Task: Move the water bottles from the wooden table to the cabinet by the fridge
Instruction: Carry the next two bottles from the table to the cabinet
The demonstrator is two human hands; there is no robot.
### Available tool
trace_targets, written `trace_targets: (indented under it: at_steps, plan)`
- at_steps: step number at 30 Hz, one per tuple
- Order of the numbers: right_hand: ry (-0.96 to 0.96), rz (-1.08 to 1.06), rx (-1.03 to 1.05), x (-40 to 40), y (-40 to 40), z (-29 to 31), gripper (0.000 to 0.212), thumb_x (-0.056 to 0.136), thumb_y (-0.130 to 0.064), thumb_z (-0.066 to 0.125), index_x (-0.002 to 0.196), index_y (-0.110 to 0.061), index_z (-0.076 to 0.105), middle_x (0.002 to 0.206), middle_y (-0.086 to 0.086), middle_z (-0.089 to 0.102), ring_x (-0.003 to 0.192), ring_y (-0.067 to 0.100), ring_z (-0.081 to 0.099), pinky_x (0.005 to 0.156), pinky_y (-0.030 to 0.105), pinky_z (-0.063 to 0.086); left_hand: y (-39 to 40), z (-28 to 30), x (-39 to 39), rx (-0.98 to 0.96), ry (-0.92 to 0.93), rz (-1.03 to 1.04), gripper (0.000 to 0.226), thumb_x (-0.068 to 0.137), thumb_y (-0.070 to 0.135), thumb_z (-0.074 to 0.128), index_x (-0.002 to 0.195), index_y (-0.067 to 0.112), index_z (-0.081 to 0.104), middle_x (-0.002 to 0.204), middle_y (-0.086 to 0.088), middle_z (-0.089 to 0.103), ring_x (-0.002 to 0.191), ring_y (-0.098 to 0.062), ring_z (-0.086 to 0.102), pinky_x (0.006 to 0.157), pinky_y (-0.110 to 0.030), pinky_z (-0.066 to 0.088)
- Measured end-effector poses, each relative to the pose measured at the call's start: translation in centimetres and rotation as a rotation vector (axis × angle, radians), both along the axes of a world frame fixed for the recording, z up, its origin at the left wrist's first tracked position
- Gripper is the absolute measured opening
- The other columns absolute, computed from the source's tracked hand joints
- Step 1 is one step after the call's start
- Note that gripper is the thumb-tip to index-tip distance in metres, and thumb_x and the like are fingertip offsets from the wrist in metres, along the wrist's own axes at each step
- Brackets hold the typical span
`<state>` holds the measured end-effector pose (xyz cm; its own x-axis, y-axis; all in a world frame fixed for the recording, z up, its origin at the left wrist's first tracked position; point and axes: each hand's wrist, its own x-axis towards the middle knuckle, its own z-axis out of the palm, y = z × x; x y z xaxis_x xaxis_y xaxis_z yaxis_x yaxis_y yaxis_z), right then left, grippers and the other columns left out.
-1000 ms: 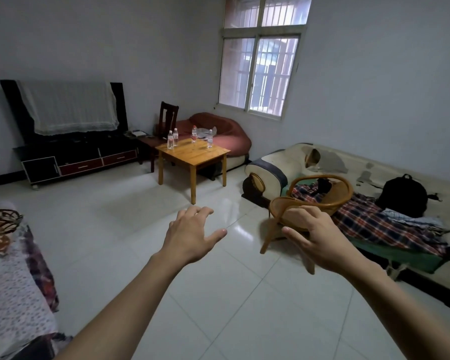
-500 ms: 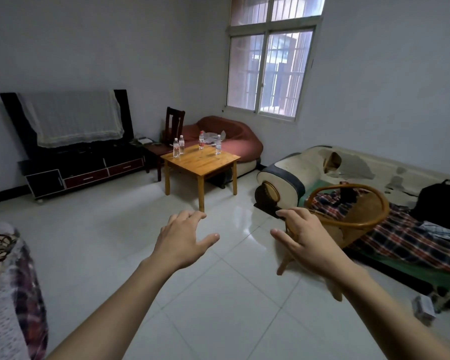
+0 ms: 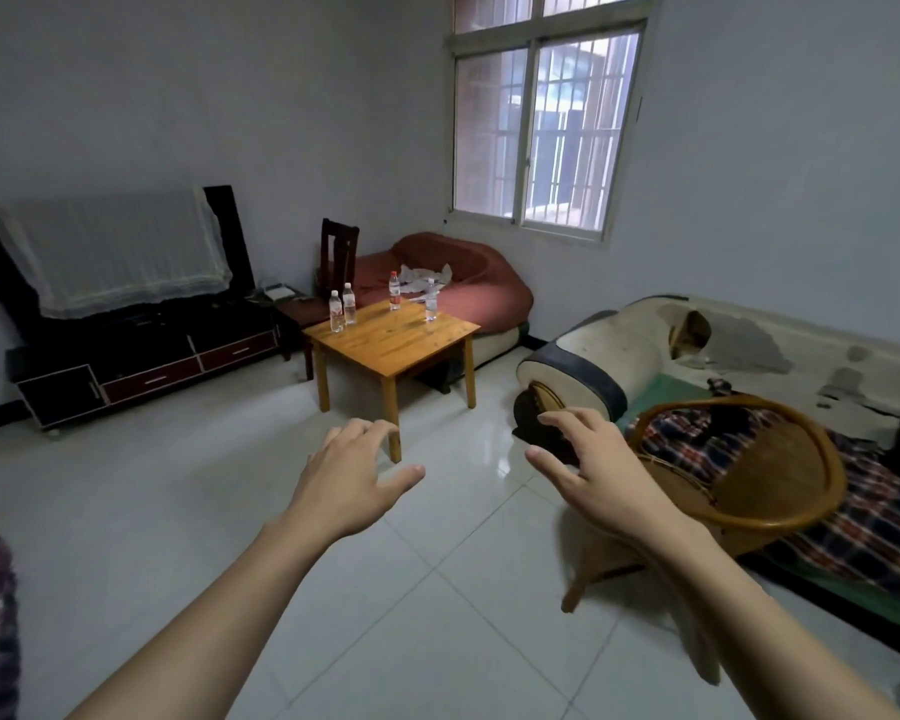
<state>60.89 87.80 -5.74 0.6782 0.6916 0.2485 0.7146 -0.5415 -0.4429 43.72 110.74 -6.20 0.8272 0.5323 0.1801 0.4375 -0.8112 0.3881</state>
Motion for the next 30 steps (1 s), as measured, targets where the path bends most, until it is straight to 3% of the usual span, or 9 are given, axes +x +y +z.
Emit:
trace_targets:
  at_steps: [3,8,17,27,30]
  plan:
    - [0.001,0.001,-0.017,3.9,2.5,-0.4,0.073,0.082,-0.078,0.03,0.14,-0.036,0.041,0.145,-0.004,0.042,0.132,0.014,0.04,0.105,0.046,0.044,2.6,-1.4,4.1,-0.016,0.015,0.003,0.062,0.086,0.066,0.053,0.136,0.031,0.047,0.141,0.006,0.048,0.131,-0.018,0.041,0.102,-0.04,0.043]
    - [-0.042,-0.018,-0.066,10.1,7.2,-1.0,0.062,0.089,-0.065,0.041,0.14,-0.03,0.044,0.144,-0.002,0.043,0.131,0.016,0.041,0.107,0.038,0.041,8.5,-3.2,11.8,-0.054,-0.026,-0.02,0.066,0.084,0.068,0.054,0.139,0.031,0.046,0.142,0.005,0.047,0.13,-0.018,0.041,0.103,-0.041,0.043]
    - [-0.098,-0.081,-0.072,22.1,18.2,1.6,0.058,0.089,-0.068,0.037,0.135,-0.034,0.046,0.138,-0.002,0.048,0.127,0.019,0.045,0.103,0.045,0.045,20.7,-2.0,25.3,-0.123,-0.133,-0.061,0.062,0.084,0.068,0.055,0.136,0.035,0.046,0.141,0.006,0.046,0.129,-0.019,0.039,0.102,-0.043,0.043]
    - [-0.009,-0.042,-0.092,34.8,27.4,-2.0,0.062,0.089,-0.065,0.04,0.139,-0.029,0.045,0.143,-0.002,0.043,0.129,0.017,0.04,0.107,0.033,0.038,29.3,-4.1,37.9,-0.15,-0.044,-0.056,0.064,0.083,0.069,0.054,0.137,0.035,0.046,0.142,0.008,0.045,0.129,-0.017,0.04,0.1,-0.041,0.046]
    - [0.025,-0.049,-0.042,40.6,29.5,-2.9,0.059,0.091,-0.061,0.044,0.141,-0.028,0.045,0.145,-0.003,0.042,0.131,0.016,0.039,0.109,0.035,0.037,30.9,-4.4,43.6,-0.134,-0.004,-0.059,0.065,0.084,0.068,0.056,0.139,0.034,0.045,0.143,0.008,0.045,0.131,-0.016,0.039,0.103,-0.041,0.044]
